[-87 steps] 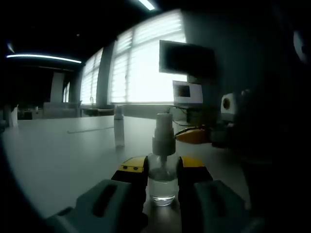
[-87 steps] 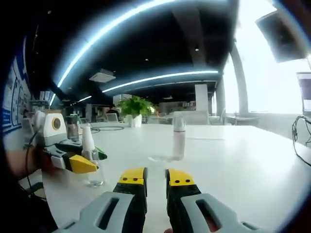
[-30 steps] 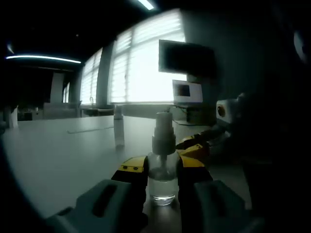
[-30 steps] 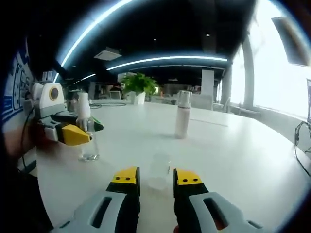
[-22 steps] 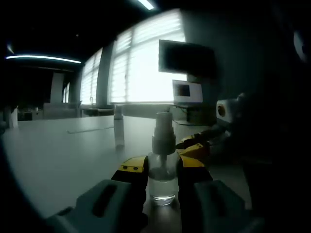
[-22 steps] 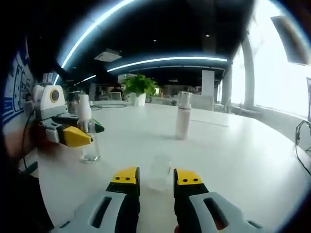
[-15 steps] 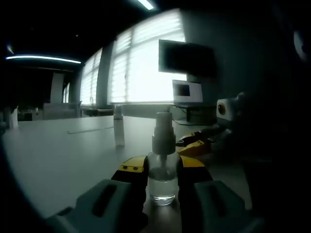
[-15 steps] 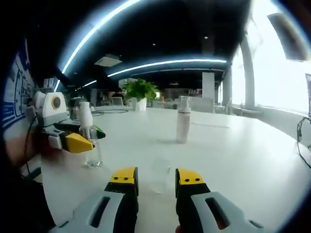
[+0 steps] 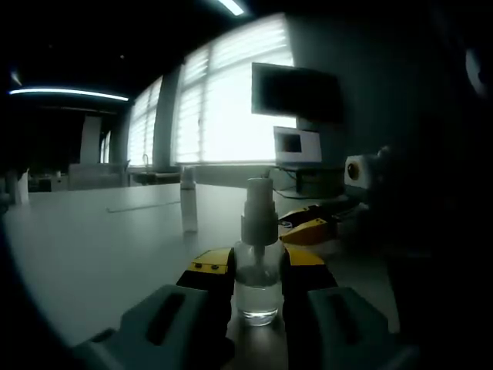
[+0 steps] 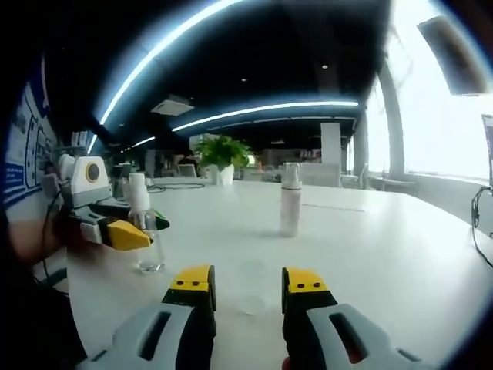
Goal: Clamp pump bottle remove cover press pump head put on cover
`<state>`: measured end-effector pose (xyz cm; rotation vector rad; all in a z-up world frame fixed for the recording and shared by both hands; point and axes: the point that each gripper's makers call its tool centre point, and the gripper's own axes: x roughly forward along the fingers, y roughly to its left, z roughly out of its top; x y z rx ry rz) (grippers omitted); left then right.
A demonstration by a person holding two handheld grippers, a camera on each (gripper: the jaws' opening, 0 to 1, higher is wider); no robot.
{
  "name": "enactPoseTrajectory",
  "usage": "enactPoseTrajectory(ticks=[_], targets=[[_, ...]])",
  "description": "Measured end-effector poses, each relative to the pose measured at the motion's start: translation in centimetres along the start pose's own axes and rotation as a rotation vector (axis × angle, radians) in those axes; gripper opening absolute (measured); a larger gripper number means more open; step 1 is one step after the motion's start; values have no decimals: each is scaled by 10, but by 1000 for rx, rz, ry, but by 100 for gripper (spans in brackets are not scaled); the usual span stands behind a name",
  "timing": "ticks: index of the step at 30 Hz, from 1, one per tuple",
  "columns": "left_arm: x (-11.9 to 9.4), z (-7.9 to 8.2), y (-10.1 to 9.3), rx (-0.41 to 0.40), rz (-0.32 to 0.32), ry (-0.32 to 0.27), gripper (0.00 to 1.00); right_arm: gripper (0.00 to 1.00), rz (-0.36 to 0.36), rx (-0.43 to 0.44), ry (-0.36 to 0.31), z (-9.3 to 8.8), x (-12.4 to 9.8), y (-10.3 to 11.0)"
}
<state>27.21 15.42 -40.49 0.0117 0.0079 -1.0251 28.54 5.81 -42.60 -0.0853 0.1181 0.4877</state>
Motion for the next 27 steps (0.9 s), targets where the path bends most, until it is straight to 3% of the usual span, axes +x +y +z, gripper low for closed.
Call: enactPoseTrajectory(ticks=[8, 18, 27], targets=[[-1, -1, 3, -2, -1, 1, 15, 34, 22, 32, -50, 9, -2, -2], [-1, -1, 3, -5, 3, 4, 15, 35, 59, 12, -140, 25, -4, 4], [-2, -2, 6, -8, 5, 6, 15, 34, 90, 2, -172, 30, -6, 9]])
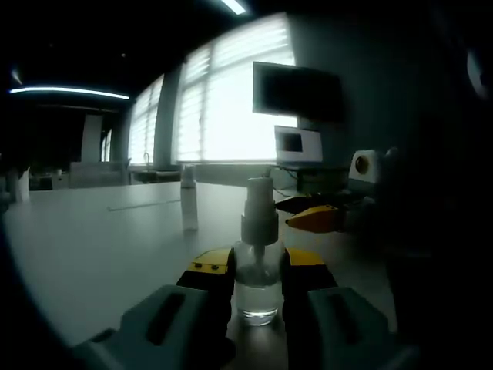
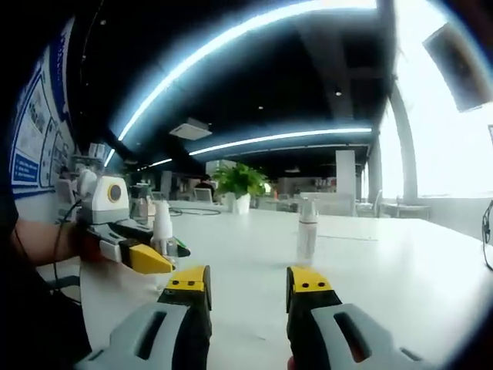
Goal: Clamp pump bottle remove cover press pump head put on cover
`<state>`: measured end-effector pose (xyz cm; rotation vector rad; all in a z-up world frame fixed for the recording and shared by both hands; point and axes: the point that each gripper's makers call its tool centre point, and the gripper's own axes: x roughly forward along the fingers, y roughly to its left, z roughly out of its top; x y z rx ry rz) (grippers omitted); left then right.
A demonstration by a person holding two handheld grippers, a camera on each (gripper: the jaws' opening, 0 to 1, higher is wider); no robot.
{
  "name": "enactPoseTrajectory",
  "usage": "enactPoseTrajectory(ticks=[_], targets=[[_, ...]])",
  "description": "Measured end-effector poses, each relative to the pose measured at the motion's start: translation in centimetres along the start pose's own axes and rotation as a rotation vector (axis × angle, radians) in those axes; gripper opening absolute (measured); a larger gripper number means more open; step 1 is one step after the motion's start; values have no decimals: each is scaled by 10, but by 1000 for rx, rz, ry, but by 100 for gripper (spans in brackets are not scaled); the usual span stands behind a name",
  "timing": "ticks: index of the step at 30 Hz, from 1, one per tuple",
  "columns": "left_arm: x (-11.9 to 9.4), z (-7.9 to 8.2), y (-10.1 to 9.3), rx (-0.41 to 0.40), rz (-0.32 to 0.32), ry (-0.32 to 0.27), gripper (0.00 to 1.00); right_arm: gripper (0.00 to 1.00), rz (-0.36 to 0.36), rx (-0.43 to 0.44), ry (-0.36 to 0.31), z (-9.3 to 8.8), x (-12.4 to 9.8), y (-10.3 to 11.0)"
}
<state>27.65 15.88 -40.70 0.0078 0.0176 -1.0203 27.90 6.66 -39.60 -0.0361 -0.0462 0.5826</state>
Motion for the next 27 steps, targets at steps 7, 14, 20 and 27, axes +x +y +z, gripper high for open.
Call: enactPoseTrajectory(ticks=[7, 14, 20, 27], targets=[[0, 0, 0, 0, 6, 1, 15, 31, 79, -7, -54, 13, -3, 20], [-1, 0, -5, 2, 4, 0, 15, 28, 131, 30, -66, 24, 0, 41], [-1, 0, -6, 5, -1, -2, 15, 26, 147, 45, -82, 43, 2, 47], [-1, 1, -7, 12, -6, -4, 15, 23, 183, 69, -59, 58, 9, 50]])
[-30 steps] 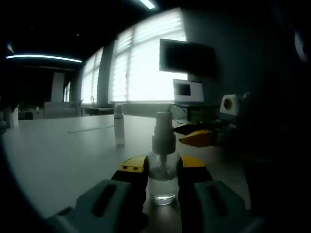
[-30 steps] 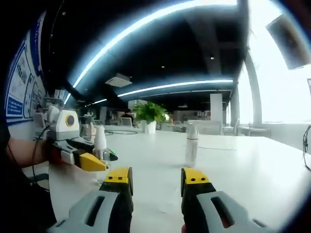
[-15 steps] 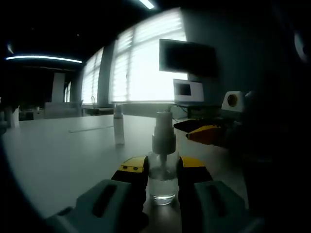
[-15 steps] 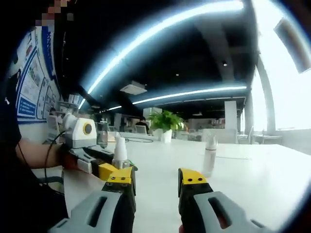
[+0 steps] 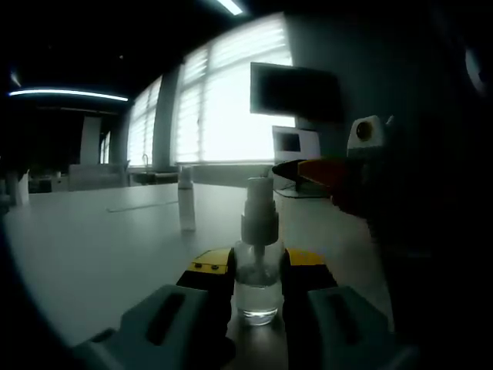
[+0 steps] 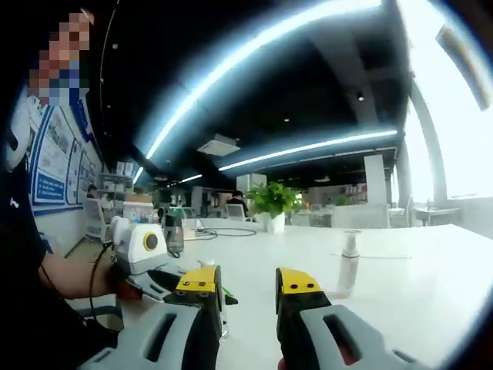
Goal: Clamp pump bottle remove cover press pump head put on cover
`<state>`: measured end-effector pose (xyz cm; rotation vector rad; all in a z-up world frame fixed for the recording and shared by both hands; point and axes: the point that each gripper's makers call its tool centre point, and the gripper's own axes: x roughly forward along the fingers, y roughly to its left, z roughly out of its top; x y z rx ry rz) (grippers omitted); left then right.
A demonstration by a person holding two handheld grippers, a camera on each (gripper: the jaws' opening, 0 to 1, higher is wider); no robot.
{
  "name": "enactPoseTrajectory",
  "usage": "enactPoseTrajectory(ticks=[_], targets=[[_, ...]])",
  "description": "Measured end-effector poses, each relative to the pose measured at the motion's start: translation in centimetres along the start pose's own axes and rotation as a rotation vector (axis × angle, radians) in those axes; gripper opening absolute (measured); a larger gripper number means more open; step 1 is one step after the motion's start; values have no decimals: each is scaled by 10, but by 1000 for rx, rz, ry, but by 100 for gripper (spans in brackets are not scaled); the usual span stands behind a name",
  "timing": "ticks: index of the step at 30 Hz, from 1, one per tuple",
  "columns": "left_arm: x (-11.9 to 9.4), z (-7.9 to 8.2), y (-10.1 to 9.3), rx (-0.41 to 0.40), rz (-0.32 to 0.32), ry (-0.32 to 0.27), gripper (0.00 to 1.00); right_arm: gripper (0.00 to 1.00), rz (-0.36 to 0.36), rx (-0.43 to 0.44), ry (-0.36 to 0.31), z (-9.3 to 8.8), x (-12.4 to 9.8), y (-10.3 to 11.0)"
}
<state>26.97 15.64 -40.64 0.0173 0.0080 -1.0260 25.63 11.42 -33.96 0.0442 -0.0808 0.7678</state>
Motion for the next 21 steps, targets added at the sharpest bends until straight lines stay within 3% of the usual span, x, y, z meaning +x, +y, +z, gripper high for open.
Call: enactPoseTrajectory(ticks=[4, 11, 21], targets=[[0, 0, -2, -1, -1, 0, 15, 22, 17, 19, 8, 6, 3, 4], [0, 1, -3, -2, -1, 0, 15, 22, 48, -45, 47, 11, 10, 7], [0, 0, -2, -3, -2, 2, 15, 19, 148, -117, 133, 27, 20, 19]])
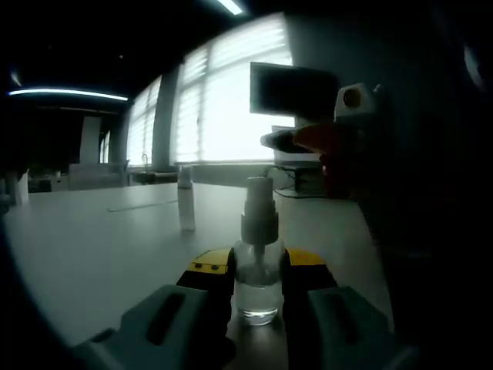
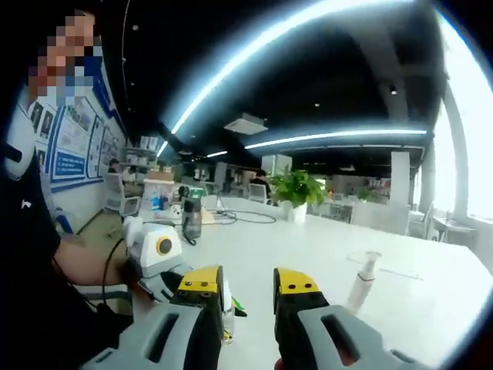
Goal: Clamp pump bottle remove cover press pump head put on cover
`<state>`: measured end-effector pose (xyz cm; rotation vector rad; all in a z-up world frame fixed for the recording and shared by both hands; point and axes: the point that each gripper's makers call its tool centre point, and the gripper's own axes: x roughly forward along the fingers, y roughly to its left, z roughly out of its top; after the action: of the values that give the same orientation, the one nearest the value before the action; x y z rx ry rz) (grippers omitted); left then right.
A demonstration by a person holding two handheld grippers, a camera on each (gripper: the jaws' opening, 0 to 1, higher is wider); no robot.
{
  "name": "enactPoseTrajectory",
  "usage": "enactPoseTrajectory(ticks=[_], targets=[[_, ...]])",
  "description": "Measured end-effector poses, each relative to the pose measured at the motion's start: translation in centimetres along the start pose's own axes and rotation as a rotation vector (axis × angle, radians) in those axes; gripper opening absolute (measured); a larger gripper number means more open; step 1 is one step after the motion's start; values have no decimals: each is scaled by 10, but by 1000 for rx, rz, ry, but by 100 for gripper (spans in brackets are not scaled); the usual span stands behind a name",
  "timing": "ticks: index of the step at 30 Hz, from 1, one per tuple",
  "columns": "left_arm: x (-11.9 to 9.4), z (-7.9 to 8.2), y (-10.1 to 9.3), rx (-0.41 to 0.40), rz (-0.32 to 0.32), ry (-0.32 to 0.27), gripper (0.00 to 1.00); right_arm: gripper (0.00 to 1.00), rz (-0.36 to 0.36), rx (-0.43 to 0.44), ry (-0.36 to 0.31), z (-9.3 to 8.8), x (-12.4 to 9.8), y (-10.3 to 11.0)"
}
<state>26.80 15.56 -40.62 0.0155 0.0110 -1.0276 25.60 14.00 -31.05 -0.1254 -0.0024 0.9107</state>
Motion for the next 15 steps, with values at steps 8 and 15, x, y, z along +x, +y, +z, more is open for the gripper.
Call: enactPoseTrajectory(ticks=[8, 15], targets=[[0, 0, 1, -2, -1, 1, 15, 15, 98, -60, 121, 4, 12, 7], [0, 0, 1, -3, -1, 1, 15, 13, 184, -163, 217, 7, 23, 14]])
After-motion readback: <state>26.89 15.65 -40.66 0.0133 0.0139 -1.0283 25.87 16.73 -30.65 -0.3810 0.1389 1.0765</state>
